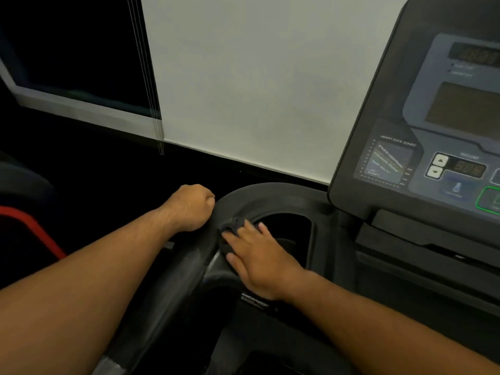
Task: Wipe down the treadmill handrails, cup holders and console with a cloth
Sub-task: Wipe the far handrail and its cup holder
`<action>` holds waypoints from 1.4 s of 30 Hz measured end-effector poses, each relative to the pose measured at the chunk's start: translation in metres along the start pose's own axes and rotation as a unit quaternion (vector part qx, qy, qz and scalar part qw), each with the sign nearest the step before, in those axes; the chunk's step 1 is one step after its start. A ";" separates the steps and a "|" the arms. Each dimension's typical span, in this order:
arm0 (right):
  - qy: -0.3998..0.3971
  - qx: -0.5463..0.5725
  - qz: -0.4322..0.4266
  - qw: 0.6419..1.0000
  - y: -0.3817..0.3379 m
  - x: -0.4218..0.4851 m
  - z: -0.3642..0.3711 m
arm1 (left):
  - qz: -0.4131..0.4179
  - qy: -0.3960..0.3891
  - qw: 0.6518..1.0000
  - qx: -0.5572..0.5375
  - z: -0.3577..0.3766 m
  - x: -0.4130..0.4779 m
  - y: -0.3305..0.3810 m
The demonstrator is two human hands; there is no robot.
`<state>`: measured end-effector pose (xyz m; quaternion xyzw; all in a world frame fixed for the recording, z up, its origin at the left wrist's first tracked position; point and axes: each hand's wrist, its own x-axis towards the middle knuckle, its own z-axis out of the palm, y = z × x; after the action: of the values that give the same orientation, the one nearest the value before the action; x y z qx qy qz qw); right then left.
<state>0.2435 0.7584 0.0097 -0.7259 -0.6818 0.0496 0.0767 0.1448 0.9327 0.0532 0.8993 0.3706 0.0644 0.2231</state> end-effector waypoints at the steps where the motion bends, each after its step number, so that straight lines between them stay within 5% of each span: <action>1: -0.011 0.005 0.042 0.999 0.006 0.012 -0.002 | -0.013 -0.001 1.000 0.000 0.001 -0.004 -0.001; 10: 0.036 0.009 0.225 0.974 0.035 0.067 0.000 | -0.077 -0.025 0.996 -0.027 0.008 -0.024 -0.001; 17: 0.039 -0.016 0.025 0.999 -0.019 0.031 0.019 | -0.152 -0.007 0.969 -0.196 0.008 -0.019 -0.007; 21: -0.044 0.043 -0.090 0.994 -0.008 0.018 -0.009 | -0.158 -0.029 0.964 -0.213 0.005 -0.017 -0.002; 23: -0.067 0.133 -0.061 0.987 0.005 0.017 -0.023 | -0.156 -0.044 0.963 -0.216 0.004 -0.018 -0.003; 25: -0.004 0.176 0.023 0.984 0.016 0.015 -0.027 | -0.136 -0.052 0.967 -0.207 0.002 -0.018 -0.008; 30: 0.087 0.089 0.070 0.990 0.016 0.044 -0.027 | -0.099 -0.031 0.975 -0.197 -0.006 -0.020 -0.026; 34: 0.212 0.157 0.189 0.946 0.023 0.082 -0.062 | -0.072 0.003 0.985 -0.156 -0.017 -0.025 -0.034; 38: -0.062 0.048 0.186 0.979 0.008 0.073 -0.028 | -0.044 0.000 0.988 -0.145 -0.018 -0.026 -0.044; 42: 0.004 0.058 0.176 0.983 -0.008 0.056 -0.017 | -0.035 0.001 0.989 -0.146 -0.016 -0.025 -0.043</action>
<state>0.2420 0.8136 0.0297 -0.8291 -0.5390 0.0984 0.1113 0.0949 0.9476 0.0497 0.8435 0.3884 0.1115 0.3538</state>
